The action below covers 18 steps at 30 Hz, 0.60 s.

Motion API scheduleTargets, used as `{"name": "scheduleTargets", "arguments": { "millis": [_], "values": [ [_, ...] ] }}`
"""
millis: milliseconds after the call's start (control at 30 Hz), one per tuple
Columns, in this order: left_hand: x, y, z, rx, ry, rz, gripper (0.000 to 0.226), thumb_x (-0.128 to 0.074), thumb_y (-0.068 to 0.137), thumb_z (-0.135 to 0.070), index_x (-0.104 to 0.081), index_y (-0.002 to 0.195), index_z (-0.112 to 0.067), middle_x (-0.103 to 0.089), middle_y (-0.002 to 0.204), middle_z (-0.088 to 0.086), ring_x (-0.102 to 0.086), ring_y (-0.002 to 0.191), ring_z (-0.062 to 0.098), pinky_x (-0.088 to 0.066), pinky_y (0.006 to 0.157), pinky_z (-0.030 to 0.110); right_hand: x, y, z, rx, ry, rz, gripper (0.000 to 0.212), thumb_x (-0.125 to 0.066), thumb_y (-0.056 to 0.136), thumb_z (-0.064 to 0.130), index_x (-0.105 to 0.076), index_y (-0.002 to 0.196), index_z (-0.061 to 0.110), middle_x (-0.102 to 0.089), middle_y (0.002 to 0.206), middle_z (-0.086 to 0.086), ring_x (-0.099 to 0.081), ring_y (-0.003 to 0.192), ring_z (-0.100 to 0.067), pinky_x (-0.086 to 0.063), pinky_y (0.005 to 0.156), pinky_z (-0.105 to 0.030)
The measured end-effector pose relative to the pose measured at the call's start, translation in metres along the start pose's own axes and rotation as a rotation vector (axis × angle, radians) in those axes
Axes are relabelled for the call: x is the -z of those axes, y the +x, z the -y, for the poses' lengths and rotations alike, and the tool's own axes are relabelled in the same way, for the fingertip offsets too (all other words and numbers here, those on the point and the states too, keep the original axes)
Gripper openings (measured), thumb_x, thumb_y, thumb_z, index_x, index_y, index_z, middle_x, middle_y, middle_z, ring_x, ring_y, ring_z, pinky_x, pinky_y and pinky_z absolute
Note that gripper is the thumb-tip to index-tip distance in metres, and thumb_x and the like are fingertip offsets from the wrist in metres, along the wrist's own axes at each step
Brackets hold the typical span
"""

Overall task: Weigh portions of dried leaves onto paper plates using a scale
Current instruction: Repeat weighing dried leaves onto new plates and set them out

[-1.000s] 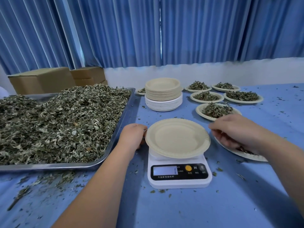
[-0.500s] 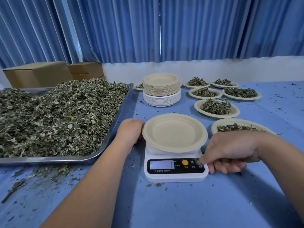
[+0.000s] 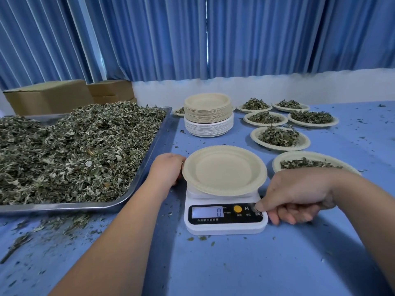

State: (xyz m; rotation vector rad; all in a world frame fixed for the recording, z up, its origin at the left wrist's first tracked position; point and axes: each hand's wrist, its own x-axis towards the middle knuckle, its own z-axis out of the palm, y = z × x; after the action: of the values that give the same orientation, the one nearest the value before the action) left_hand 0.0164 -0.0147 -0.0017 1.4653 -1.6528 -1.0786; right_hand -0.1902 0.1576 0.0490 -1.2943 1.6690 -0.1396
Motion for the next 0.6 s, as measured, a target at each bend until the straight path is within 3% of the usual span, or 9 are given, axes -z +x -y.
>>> {"name": "scheduleTargets", "arguments": {
  "millis": [200, 267, 333, 433, 533, 600],
  "values": [
    [0.0, -0.003, -0.003, 0.011, 0.0, 0.003, 0.028, -0.054, 0.081, -0.011, -0.036, 0.059, -0.014, -0.035, 0.039, 0.0, -0.025, 0.033, 0.017, -0.018, 0.033, 0.013, 0.015, -0.01, -0.007, 0.253, 0.315, -0.126, 0.032, -0.059, 0.091, 0.019, -0.065, 0.064, 0.004, -0.048, 0.048, -0.01, -0.035, 0.027, -0.011, -0.02, 0.031, -0.012],
    [0.001, -0.004, -0.003, 0.002, -0.028, 0.007, 0.024, -0.053, 0.082, -0.011, -0.038, 0.063, -0.013, -0.036, 0.046, 0.003, -0.026, 0.035, 0.017, -0.019, 0.034, 0.013, 0.012, -0.007, -0.001, 0.406, 0.436, -0.293, 0.032, -0.057, 0.092, 0.018, -0.065, 0.063, 0.006, -0.048, 0.049, -0.011, -0.034, 0.029, -0.012, -0.019, 0.033, -0.014],
    [0.001, -0.006, -0.003, 0.0, -0.094, -0.003, 0.019, -0.053, 0.085, -0.014, -0.044, 0.068, -0.012, -0.04, 0.055, 0.007, -0.028, 0.041, 0.019, -0.023, 0.038, 0.018, 0.005, 0.002, 0.006, 0.528, 0.483, -0.573, 0.033, -0.058, 0.092, 0.017, -0.066, 0.06, 0.01, -0.049, 0.051, -0.009, -0.038, 0.035, -0.012, -0.023, 0.033, -0.018],
    [0.003, -0.011, -0.005, -0.032, -0.18, -0.028, 0.01, -0.05, 0.092, -0.016, -0.053, 0.084, -0.011, -0.05, 0.073, 0.011, -0.037, 0.057, 0.021, -0.031, 0.051, 0.029, -0.008, 0.017, 0.014, 0.616, 0.281, -0.956, 0.028, -0.058, 0.09, 0.017, -0.068, 0.065, 0.012, -0.055, 0.055, 0.002, -0.041, 0.045, -0.006, -0.033, 0.044, -0.013],
    [0.003, -0.015, -0.014, -0.138, -0.071, -0.122, 0.018, -0.047, 0.095, -0.021, -0.063, 0.1, -0.014, -0.063, 0.092, 0.004, -0.055, 0.073, 0.021, -0.049, 0.069, 0.034, -0.013, 0.029, 0.012, 0.629, 0.117, -1.128, 0.019, -0.058, 0.089, 0.018, -0.068, 0.073, 0.016, -0.062, 0.071, 0.008, -0.051, 0.064, -0.003, -0.037, 0.058, -0.017],
    [0.009, -0.023, -0.023, -0.248, -0.033, -0.208, 0.018, -0.048, 0.094, -0.021, -0.064, 0.104, -0.02, -0.063, 0.094, -0.003, -0.057, 0.075, 0.012, -0.048, 0.067, 0.027, -0.012, 0.032, 0.01, 0.648, 0.072, -1.217, 0.018, -0.059, 0.089, 0.017, -0.067, 0.073, 0.017, -0.061, 0.078, 0.008, -0.053, 0.077, -0.002, -0.037, 0.064, -0.013]
  ]
}}
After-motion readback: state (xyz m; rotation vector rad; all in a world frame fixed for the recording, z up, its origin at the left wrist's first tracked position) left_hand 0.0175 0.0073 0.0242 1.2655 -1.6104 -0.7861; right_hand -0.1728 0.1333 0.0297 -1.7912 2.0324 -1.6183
